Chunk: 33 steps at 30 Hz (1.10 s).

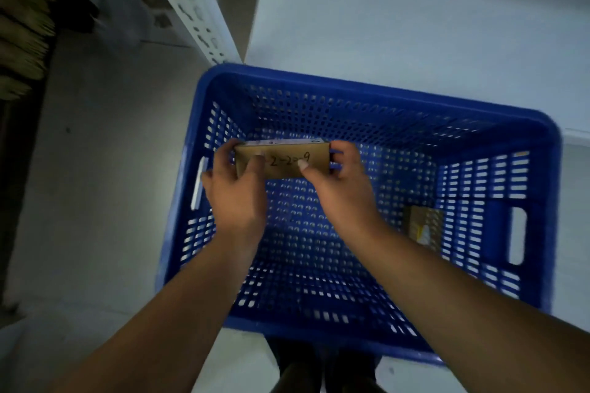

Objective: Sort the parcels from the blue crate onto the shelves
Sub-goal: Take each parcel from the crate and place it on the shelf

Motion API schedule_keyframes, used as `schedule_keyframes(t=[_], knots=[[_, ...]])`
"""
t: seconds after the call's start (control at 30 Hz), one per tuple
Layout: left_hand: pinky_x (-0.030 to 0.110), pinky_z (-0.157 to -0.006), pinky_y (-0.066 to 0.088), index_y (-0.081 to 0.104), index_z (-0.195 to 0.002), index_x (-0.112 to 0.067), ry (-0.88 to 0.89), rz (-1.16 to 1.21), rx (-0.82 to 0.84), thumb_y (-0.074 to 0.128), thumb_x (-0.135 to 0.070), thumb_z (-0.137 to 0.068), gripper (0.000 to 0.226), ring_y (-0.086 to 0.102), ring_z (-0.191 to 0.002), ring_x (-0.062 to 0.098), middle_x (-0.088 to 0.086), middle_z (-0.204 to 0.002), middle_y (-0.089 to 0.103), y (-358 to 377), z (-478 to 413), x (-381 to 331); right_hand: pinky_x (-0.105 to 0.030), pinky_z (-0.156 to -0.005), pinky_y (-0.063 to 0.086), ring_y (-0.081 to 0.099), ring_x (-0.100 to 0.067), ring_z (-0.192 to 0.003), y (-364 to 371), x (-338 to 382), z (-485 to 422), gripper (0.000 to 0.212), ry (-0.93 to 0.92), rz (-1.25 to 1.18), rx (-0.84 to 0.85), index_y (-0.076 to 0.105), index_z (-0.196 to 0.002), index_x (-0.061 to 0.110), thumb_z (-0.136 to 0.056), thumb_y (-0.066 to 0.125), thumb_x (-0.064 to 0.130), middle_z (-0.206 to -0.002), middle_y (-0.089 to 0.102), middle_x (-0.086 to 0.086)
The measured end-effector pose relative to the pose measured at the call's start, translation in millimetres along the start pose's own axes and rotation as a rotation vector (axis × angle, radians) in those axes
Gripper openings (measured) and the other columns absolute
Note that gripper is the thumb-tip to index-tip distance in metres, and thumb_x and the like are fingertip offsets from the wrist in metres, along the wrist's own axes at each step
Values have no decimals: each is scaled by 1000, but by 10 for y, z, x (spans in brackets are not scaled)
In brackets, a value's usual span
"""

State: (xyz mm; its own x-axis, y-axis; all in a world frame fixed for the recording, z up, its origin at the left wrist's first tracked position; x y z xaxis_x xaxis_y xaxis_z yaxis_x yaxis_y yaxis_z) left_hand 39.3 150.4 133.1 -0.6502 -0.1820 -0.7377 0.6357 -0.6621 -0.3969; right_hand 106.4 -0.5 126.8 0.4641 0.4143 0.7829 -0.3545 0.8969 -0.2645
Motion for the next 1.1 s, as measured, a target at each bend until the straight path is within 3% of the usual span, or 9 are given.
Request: schedule_keyframes(t=[0.07, 0.17, 0.23, 0.33, 0.4, 0.5, 0.77, 0.93, 1.1], knots=[[36, -102, 54, 60, -132, -47, 46, 57, -31, 63, -37, -96, 37, 61, -116, 17, 2, -137, 45, -230, 376, -374, -21, -81, 49, 65, -6, -107, -137, 355, 351, 33, -42, -21, -13, 51, -110, 46, -97, 77, 32, -123, 63, 14], [0, -76, 45, 60, -138, -43, 116, 80, -61, 63, -30, -101, 39, 58, -95, -16, -1, -131, 42, -528, 929, -939, -7, -76, 45, 62, 5, -111, -386, 941, 891, 38, -89, -35, -26, 52, -121, 44, -96, 78, 32, -122, 63, 22], [-7, -67, 41, 61, -138, -43, 127, 114, -48, 64, -30, -102, 39, 58, -93, -19, 0, -131, 44, -706, 1278, -1331, -5, -75, 45, 62, 8, -111, -597, 1357, 1230, 40, -119, -43, -44, 53, -126, 44, -95, 78, 34, -124, 64, 22], [7, -86, 50, 66, -132, -45, 151, 204, -38, 68, -28, -99, 37, 64, -112, 5, 11, -134, 51, -966, 1758, -1975, -10, -81, 46, 62, 5, -116, -980, 2043, 1693, 41, -161, -68, -69, 56, -130, 44, -95, 77, 37, -130, 64, 21], [35, -103, 56, 69, -126, -50, 193, 249, -12, 71, -32, -95, 36, 67, -117, 18, 18, -133, 56, -1136, 2061, -2393, -19, -88, 50, 63, 2, -118, -1244, 2507, 1985, 38, -191, -90, -84, 56, -125, 49, -95, 76, 39, -130, 65, 22], [54, -110, 52, 70, -125, -51, 278, 279, 23, 70, -37, -90, 38, 67, -123, 20, 11, -134, 60, -1386, 2540, -3016, -18, -85, 49, 63, 2, -117, -1614, 3176, 2420, 38, -245, -104, -98, 53, -123, 50, -95, 76, 39, -129, 65, 22], [47, -110, 53, 73, -124, -48, 426, 320, 182, 70, -24, -101, 34, 67, -123, 18, 6, -134, 65, -1731, 3410, -4182, -10, -78, 48, 59, 4, -120, -2351, 4208, 3239, 47, -324, -120, -183, 52, -139, 47, -98, 72, 39, -139, 57, 19], [32, -107, 56, 74, -128, -26, 460, 334, 298, 65, -17, -104, 28, 70, -118, 9, -3, -129, 73, -1549, 3570, -4534, 2, -73, 47, 57, 11, -113, -2701, 4335, 3289, 46, -323, -140, -283, 55, -148, 38, -103, 66, 40, -142, 55, 16], [13, -93, 55, 75, -128, -17, 498, 323, 373, 62, -13, -105, 27, 70, -119, 6, -4, -126, 77, -1077, 3517, -4523, -9, -83, 43, 59, 9, -113, -3032, 4153, 3092, 30, -256, -220, -343, 60, -136, 35, -107, 60, 42, -138, 63, 14]])
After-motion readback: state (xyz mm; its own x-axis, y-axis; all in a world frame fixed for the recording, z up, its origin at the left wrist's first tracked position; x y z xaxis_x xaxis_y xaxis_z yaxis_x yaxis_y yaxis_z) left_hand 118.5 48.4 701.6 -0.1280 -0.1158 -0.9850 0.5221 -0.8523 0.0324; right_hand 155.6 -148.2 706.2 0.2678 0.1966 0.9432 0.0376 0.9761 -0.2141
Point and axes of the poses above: each hand's wrist, its own z-axis away from the middle knuckle, its own y-axis out of the palm, x = y × z, the point moved 4 cm from there along -z, towards the middle knuckle
